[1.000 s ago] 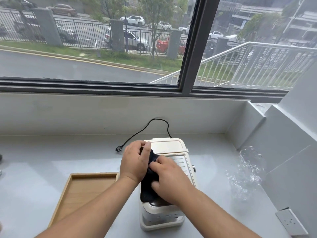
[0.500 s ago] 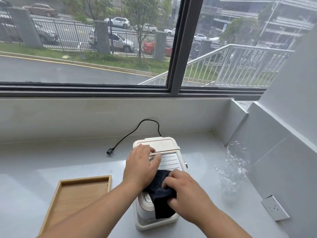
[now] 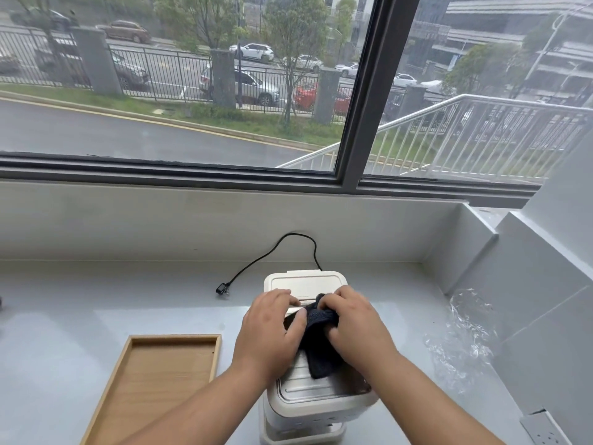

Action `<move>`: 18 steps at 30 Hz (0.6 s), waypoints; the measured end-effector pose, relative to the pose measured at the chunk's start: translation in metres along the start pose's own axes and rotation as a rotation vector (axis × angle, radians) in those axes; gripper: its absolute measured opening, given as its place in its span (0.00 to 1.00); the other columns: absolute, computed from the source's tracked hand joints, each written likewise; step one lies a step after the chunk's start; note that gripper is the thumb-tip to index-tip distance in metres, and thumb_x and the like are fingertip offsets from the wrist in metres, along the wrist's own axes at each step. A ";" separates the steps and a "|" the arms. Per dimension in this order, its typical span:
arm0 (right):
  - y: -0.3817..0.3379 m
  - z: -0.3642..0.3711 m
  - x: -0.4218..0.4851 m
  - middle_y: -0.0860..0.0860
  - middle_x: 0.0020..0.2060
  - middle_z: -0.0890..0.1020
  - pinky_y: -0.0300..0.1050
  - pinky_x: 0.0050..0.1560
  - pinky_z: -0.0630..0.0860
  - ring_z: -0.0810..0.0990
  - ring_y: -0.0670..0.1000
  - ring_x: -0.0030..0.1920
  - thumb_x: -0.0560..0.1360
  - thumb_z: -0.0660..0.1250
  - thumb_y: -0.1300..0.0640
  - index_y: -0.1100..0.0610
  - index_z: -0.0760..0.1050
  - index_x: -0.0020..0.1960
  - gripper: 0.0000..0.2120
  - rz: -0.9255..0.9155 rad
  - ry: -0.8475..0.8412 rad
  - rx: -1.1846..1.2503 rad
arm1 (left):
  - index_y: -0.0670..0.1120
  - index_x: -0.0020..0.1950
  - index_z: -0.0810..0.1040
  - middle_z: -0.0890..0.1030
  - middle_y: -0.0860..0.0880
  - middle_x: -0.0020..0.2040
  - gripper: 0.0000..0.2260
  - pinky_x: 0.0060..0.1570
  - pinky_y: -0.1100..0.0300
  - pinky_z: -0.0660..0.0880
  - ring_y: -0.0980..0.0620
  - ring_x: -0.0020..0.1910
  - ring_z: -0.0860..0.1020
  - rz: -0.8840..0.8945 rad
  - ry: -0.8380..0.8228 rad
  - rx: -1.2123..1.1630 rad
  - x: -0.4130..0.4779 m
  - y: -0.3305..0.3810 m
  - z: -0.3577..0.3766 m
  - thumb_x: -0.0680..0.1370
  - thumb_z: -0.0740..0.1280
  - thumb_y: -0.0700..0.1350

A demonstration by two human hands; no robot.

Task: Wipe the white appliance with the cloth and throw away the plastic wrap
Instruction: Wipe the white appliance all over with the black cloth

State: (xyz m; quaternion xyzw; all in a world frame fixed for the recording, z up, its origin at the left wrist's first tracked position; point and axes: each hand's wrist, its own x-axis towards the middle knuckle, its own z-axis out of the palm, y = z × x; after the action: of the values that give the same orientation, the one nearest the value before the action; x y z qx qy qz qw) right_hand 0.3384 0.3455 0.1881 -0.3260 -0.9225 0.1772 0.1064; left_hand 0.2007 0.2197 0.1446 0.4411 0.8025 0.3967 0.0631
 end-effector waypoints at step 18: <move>-0.060 0.003 0.067 0.51 0.43 0.72 0.49 0.43 0.74 0.77 0.58 0.46 0.73 0.67 0.51 0.53 0.75 0.49 0.07 0.059 -0.110 -0.001 | 0.62 0.75 0.62 0.65 0.52 0.68 0.36 0.62 0.50 0.75 0.48 0.64 0.72 -0.228 -0.007 -0.044 0.010 0.013 -0.004 0.69 0.71 0.59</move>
State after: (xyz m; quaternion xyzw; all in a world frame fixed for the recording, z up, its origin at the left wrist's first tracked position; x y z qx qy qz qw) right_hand 0.2522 0.3443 0.2144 -0.3429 -0.9170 0.1975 0.0499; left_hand 0.2013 0.2293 0.1587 0.3469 0.8384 0.4029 0.1202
